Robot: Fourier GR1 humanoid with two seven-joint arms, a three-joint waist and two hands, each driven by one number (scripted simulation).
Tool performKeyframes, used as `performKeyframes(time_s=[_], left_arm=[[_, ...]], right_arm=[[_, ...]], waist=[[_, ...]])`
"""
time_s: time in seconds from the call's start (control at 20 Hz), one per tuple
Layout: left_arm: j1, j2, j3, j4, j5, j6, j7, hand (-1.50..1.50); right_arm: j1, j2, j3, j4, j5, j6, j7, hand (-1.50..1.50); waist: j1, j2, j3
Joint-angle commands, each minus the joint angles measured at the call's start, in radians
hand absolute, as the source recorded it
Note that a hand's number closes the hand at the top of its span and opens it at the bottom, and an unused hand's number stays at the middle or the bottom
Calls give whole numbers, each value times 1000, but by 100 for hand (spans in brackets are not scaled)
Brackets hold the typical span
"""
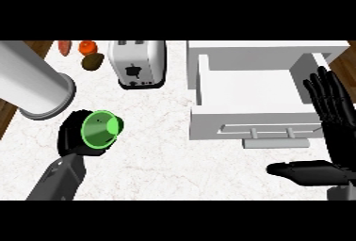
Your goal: Pick up the cup, place it into the drawer and close the drawer
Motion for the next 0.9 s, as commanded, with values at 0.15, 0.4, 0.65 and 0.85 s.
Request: performKeyframes(time_s=[0.15, 0.4, 0.65, 0.85], left_arm=[[-53, -37, -73, -154, -6, -82, 10, 150], [-112, -66, -122, -335, -8, 32, 130, 150], [-166, -160, -200, -540, -25, 190, 339, 150], [-190, -170, -239, -635, -19, 203, 443, 150]], right_arm=[[0, 10, -18, -3, -9, -14, -10, -150], [7, -37, -68, 8, -46, 23, -4, -150], [23, -41, -73, 6, -42, 28, 1, -150], [107, -7, -33, -64, -15, 31, -35, -150]], waist=[[16, -8, 3], [19, -9, 3], [22, -11, 3], [13, -8, 2]])
